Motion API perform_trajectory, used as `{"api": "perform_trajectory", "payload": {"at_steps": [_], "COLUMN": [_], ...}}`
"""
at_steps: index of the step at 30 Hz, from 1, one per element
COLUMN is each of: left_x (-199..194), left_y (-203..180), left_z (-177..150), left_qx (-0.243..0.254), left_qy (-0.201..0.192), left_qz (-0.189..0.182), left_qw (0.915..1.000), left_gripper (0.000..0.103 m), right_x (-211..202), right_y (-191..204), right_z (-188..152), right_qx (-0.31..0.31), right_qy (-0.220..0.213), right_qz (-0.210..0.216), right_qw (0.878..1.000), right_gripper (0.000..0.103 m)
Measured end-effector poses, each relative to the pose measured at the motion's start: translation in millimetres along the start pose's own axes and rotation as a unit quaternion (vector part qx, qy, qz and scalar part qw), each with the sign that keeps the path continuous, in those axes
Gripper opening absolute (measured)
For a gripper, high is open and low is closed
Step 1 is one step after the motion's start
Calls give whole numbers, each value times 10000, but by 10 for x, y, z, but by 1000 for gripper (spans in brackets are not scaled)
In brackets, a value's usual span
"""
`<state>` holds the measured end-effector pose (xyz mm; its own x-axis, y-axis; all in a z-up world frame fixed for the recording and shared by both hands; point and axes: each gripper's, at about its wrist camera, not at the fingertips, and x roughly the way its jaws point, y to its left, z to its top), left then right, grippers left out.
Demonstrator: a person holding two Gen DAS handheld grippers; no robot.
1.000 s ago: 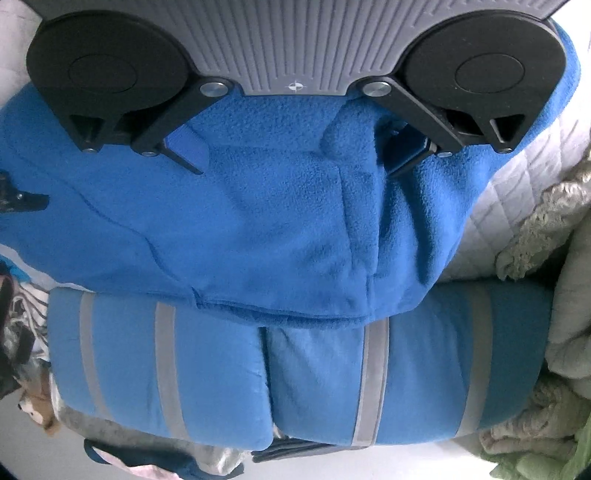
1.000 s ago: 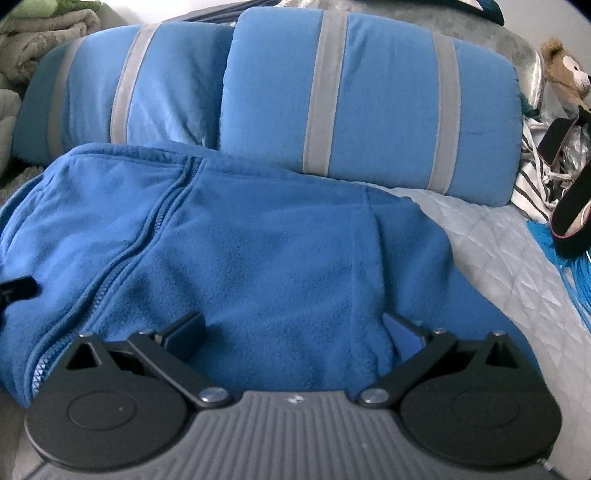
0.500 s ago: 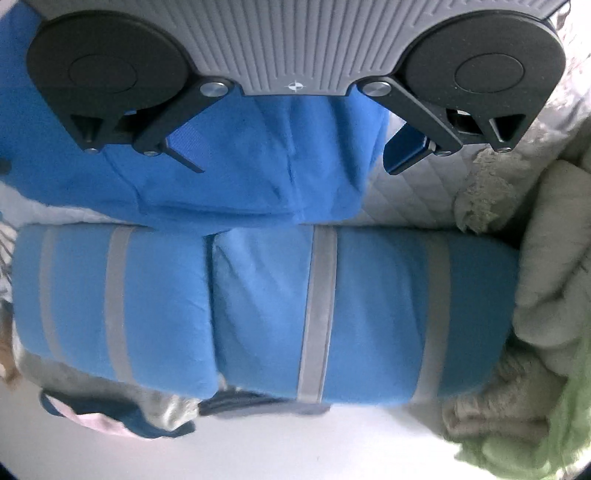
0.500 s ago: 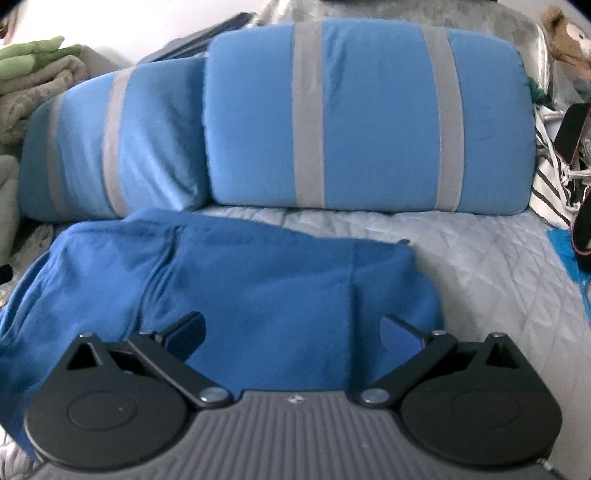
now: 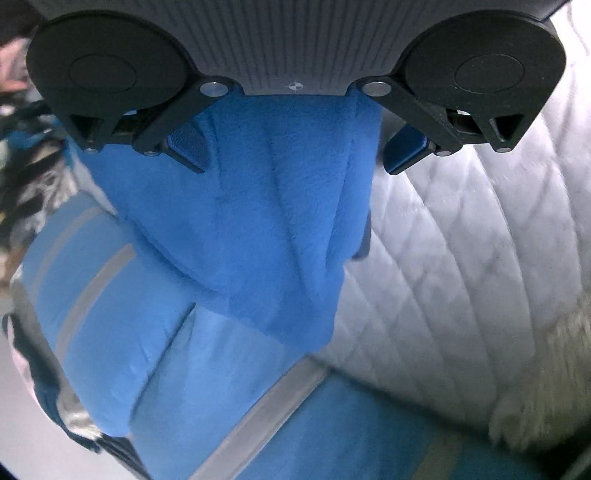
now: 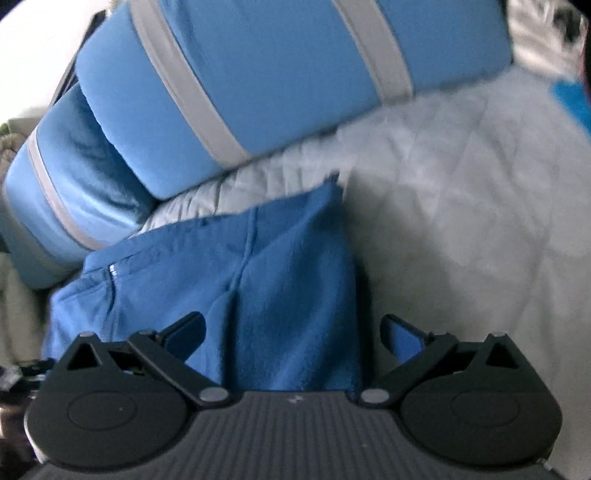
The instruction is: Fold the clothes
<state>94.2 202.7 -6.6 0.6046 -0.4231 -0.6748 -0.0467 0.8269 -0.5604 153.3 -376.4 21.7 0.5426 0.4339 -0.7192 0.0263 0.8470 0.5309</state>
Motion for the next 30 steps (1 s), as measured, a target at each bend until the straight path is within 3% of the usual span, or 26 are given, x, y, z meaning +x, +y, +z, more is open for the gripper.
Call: {"api": "perform_trajectory", "payload": {"at_steps": [3,12,19,22,23,25,27,30], "left_x": [23,140,219,222,220,214,205,186], "left_y": [76,248,153,145,146,140,122,86], "left_z": [32,109,90,83,86,92,97,120], "left_qx": [-207,-743,-718,-847,-870,-871,-832,-726], "left_qy": [90,409,516,459,460,473,495,546], "left_qz": [-263,-1319,-1375,-1319,-1255,-1111,-957,-822], "left_qw": [9994,9876,9865,9866,9872,9889,9907,9925], "left_gripper": [103,102,102,98,93,89,88,88], "right_x": [151,157,170,151,154,168,217,180], "right_y": [-79,-200,-219,-167,-116,8,59,23], "right_z": [-35,1,-9,-8,-8,-18,-30,30], "right_qx": [362,842,995,904,705,214,85,81], "right_qy": [347,620,716,760,802,790,853,794], "right_qz": [347,990,1503,1961,1880,1105,484,458], "right_qw": [9981,9896,9810,9734,9763,9905,9951,9958], "right_gripper": [102,102,101,101,100,100,101,103]}}
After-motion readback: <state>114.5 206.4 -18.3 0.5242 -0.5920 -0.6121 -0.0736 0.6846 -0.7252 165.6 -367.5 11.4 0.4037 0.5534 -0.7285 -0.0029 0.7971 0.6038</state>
